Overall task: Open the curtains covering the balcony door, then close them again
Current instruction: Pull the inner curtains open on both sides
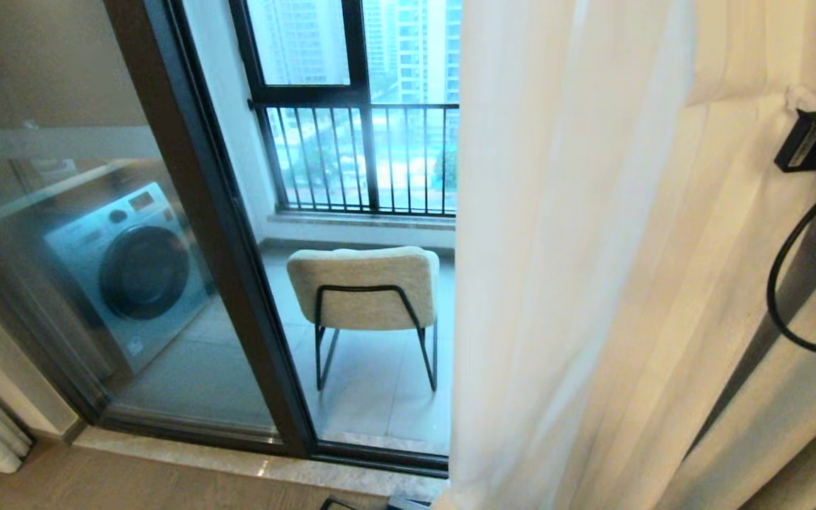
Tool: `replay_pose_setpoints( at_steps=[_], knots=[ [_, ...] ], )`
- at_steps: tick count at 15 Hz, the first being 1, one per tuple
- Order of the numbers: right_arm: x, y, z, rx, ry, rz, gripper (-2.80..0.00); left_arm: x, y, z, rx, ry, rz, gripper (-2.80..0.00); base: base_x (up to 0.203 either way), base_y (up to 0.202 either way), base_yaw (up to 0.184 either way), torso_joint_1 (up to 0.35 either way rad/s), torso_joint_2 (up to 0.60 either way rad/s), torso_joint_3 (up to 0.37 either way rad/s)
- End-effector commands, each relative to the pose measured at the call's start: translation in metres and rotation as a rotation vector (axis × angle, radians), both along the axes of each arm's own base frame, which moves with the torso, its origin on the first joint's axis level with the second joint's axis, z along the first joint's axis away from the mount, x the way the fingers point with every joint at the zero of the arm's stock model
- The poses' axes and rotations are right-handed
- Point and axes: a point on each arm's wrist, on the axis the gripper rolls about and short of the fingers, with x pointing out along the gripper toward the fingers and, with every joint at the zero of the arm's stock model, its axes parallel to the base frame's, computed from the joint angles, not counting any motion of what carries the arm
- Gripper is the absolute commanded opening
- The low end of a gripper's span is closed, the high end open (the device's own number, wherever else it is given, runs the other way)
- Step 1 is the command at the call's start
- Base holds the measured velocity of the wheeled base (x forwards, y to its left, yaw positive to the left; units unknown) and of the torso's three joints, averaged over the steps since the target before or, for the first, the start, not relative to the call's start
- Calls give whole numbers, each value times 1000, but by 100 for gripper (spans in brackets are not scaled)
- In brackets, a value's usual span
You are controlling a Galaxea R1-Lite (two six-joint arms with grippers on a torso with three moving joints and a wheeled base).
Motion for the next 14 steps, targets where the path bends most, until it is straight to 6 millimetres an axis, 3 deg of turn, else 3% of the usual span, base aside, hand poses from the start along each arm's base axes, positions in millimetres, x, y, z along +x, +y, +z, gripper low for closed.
replay_pose_setpoints(
  at_steps=[1, 14],
  knots=[
    [0, 0, -1, -1, 3, -2, -280, 0, 0, 0, 0, -1, 0, -280, 0, -178, 5, 12, 11, 2],
    [-1, 1, 4, -2, -17, 9, -280, 0, 0, 0, 0, -1, 0, -280, 0, -12, 0, 1, 1, -1]
  ],
)
